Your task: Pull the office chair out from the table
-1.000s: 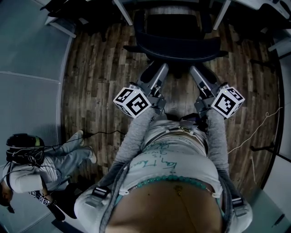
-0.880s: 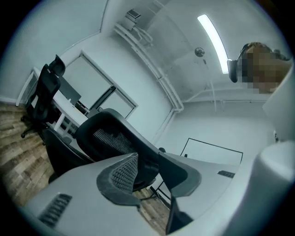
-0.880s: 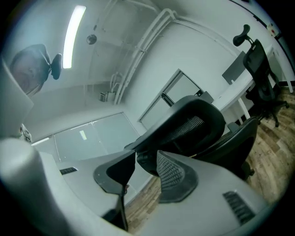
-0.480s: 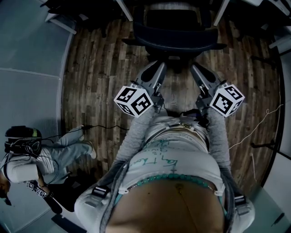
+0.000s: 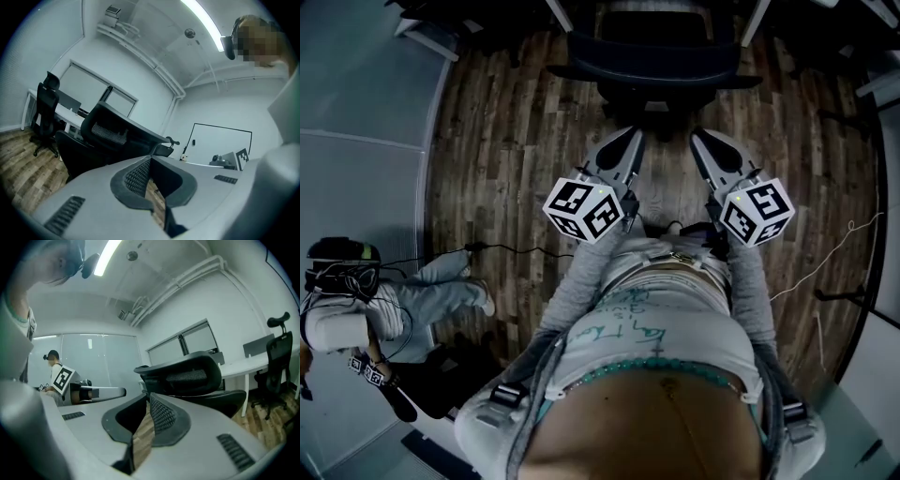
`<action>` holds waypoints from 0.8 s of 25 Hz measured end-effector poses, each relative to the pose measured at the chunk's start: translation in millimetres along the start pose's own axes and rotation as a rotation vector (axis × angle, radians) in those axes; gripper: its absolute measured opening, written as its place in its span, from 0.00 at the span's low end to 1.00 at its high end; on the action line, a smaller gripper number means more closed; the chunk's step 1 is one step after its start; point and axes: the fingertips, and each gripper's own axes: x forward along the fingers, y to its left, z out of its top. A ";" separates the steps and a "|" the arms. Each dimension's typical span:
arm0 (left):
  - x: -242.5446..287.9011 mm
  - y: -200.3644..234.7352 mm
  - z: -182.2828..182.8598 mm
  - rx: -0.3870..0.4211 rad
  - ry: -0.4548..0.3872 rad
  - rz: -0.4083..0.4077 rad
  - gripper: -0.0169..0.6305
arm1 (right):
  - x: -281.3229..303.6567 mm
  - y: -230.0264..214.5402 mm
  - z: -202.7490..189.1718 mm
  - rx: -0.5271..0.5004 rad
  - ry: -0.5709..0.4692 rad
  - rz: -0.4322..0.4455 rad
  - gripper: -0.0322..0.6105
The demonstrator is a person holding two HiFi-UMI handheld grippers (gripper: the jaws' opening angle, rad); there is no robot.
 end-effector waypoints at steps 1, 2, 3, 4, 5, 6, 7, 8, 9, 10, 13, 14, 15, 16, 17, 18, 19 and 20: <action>-3.0 -2.3 -2.4 0.009 0.000 0.002 0.04 | -1.7 3.4 -1.6 -0.025 0.000 -0.004 0.11; -5.6 -4.3 -4.6 0.017 0.000 0.004 0.04 | -3.0 6.6 -3.2 -0.045 -0.003 -0.004 0.11; -7.5 -6.5 -6.8 0.025 -0.001 0.006 0.04 | -4.2 9.2 -4.6 -0.062 -0.005 -0.004 0.11; -8.5 -9.6 -9.0 0.031 -0.002 0.009 0.04 | -5.9 10.9 -5.9 -0.075 -0.005 -0.002 0.11; -9.0 -13.7 -11.3 0.038 -0.003 0.013 0.04 | -8.3 11.6 -7.1 -0.084 -0.004 0.001 0.11; -9.0 -18.6 -13.6 0.045 -0.004 0.018 0.04 | -11.5 11.7 -8.1 -0.087 -0.003 0.006 0.11; -8.7 -24.0 -16.0 0.053 -0.005 0.023 0.04 | -15.0 11.3 -8.9 -0.089 -0.002 0.011 0.11; -8.4 -29.5 -18.3 0.062 -0.007 0.028 0.04 | -18.8 10.9 -9.6 -0.089 -0.002 0.017 0.11; -8.5 -35.0 -20.5 0.074 -0.008 0.034 0.04 | -22.5 10.6 -10.5 -0.089 0.000 0.023 0.11; -9.2 -40.3 -22.6 0.086 -0.010 0.040 0.04 | -26.4 10.9 -11.8 -0.087 0.003 0.031 0.11; -13.7 -55.6 -27.5 0.117 -0.023 0.062 0.04 | -39.0 13.7 -16.8 -0.077 0.011 0.054 0.11; -14.4 -60.1 -27.9 0.130 -0.028 0.068 0.04 | -42.5 14.0 -17.3 -0.076 0.009 0.057 0.11; -14.4 -63.8 -27.8 0.146 -0.032 0.072 0.04 | -45.1 13.4 -17.1 -0.078 0.006 0.053 0.11; -14.2 -66.3 -27.2 0.160 -0.035 0.075 0.04 | -46.3 12.3 -16.4 -0.082 0.003 0.044 0.11; -13.8 -67.4 -26.2 0.173 -0.039 0.077 0.04 | -46.0 11.0 -15.7 -0.088 -0.001 0.032 0.11; -13.7 -67.7 -25.1 0.188 -0.041 0.079 0.04 | -44.9 10.1 -14.9 -0.095 -0.004 0.022 0.11; -13.8 -67.9 -24.3 0.204 -0.040 0.080 0.04 | -43.7 9.9 -14.2 -0.101 -0.009 0.013 0.11; -14.2 -68.4 -24.3 0.220 -0.036 0.080 0.04 | -43.0 10.5 -13.8 -0.106 -0.015 0.008 0.11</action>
